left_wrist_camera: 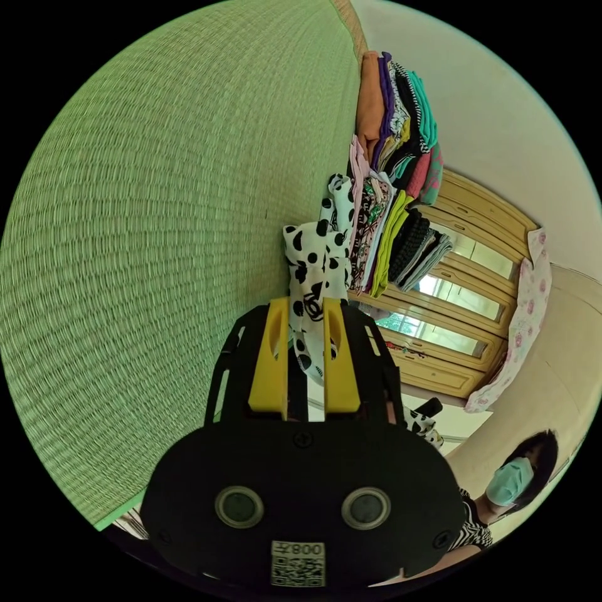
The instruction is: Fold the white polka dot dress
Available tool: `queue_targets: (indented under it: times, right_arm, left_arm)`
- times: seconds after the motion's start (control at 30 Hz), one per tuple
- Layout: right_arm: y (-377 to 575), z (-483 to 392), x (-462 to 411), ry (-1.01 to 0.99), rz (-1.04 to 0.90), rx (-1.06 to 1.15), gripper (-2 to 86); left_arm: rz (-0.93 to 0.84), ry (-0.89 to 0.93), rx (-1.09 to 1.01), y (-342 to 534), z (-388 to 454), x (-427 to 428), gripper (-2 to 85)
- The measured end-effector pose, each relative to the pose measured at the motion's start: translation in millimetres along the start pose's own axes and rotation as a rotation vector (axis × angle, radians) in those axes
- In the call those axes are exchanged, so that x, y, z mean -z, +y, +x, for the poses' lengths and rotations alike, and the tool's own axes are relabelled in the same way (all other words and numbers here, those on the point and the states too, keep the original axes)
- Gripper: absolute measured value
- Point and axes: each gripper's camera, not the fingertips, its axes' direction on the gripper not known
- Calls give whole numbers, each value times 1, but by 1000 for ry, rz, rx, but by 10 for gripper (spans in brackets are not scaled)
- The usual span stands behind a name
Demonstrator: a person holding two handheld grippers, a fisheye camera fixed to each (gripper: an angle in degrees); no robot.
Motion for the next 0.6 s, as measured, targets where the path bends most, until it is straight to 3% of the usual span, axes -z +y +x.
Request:
queue_targets:
  times: [0.4,0.6]
  right_arm:
    - [-26,5,2,-26,-8,-13,20]
    - [-39,4,5,-27,5,-5,20]
  left_arm:
    - [-76,-67,-27,23,-12,54,33]
    - [-2,48,-32,66,-25,126,25]
